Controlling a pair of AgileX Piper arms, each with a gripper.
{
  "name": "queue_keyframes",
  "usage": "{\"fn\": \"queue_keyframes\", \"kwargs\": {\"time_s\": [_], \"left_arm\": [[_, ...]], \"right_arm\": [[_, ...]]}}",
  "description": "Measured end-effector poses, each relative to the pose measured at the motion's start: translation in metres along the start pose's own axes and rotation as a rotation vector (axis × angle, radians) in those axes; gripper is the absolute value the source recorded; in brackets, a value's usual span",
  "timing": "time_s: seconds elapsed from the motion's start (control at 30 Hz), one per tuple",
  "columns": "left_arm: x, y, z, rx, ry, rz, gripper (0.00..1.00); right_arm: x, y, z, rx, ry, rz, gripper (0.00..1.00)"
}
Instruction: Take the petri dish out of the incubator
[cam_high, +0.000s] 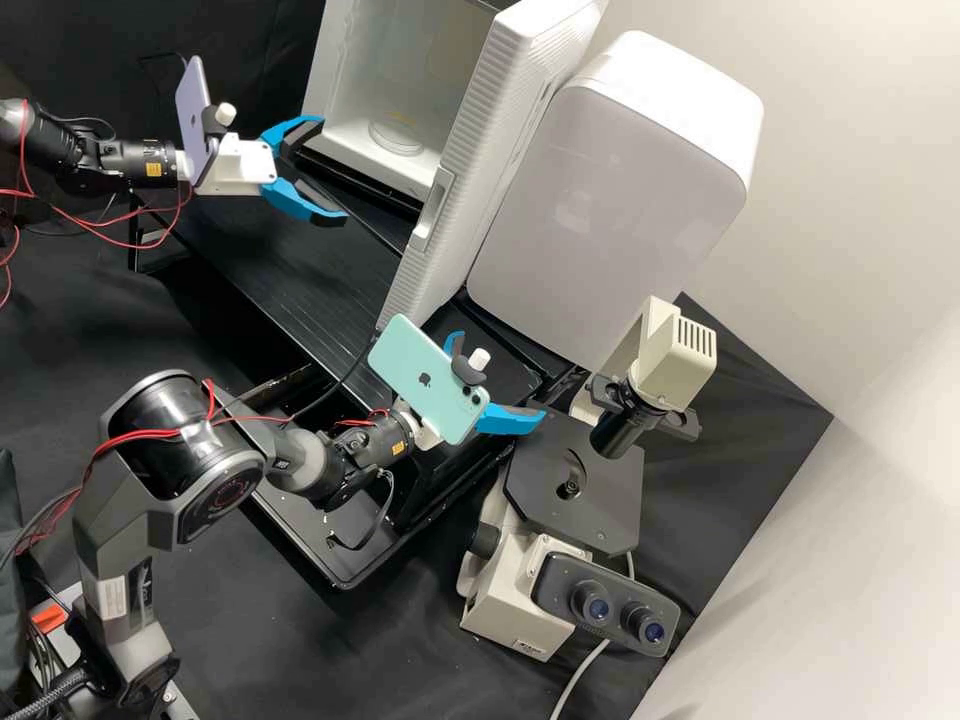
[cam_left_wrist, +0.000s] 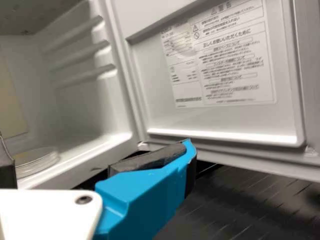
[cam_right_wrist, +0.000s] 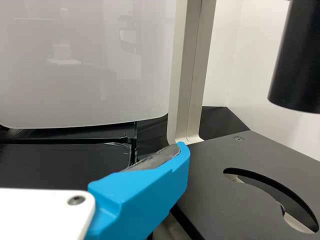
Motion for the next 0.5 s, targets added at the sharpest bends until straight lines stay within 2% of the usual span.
{"fn": "queue_keyframes", "kwargs": {"time_s": [0.17,0.37,0.5], "left_arm": [[0.021,0.002,-0.002,-0.027,-0.004,-0.034,1.0],[0.049,0.008,-0.011,-0.053,0.028,-0.047,1.0],[0.063,0.011,-0.023,-0.108,0.098,-0.041,1.0]], "right_arm": [[0.0,0.0,0.0,0.0,0.0,0.0,1.0],[0.0,0.0,0.0,0.0,0.0,0.0,1.0],[0.0,0.0,0.0,0.0,0.0,0.0,1.0]]}}
